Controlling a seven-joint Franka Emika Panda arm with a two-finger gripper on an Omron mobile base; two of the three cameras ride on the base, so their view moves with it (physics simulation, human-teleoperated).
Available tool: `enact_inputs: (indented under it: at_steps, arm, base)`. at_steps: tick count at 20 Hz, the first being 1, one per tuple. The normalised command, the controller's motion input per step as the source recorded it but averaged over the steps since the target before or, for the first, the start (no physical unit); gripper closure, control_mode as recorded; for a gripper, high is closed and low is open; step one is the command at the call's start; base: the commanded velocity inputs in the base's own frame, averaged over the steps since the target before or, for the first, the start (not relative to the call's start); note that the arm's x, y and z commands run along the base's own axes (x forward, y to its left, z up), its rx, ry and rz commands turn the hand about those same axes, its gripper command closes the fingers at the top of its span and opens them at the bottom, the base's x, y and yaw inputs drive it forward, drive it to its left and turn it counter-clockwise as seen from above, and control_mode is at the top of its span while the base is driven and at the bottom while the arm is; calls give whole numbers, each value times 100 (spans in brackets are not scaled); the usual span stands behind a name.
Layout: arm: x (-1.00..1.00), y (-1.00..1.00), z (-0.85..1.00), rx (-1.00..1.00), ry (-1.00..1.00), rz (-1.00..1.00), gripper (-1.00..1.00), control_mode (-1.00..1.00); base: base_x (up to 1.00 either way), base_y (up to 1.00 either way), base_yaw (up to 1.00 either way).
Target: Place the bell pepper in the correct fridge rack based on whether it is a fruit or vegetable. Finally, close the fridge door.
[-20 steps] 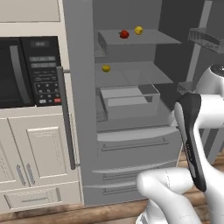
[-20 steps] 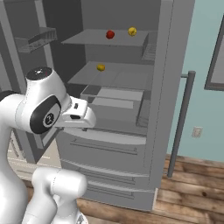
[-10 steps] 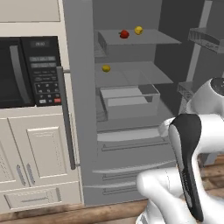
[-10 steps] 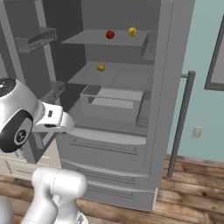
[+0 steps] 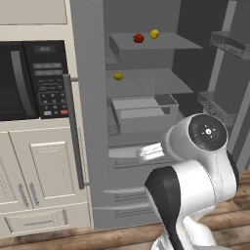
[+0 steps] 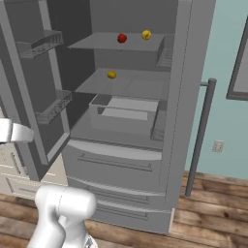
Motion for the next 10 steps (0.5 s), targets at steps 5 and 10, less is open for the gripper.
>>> enact_inputs:
  at_steps: [5,10]
  arm:
    - [-12,100,0,-3,-34,0,-100,-100]
    - [2,100,-13,-2,-39,-8,-100,-100]
  base:
    - [0,0,0]
    - [0,0,0]
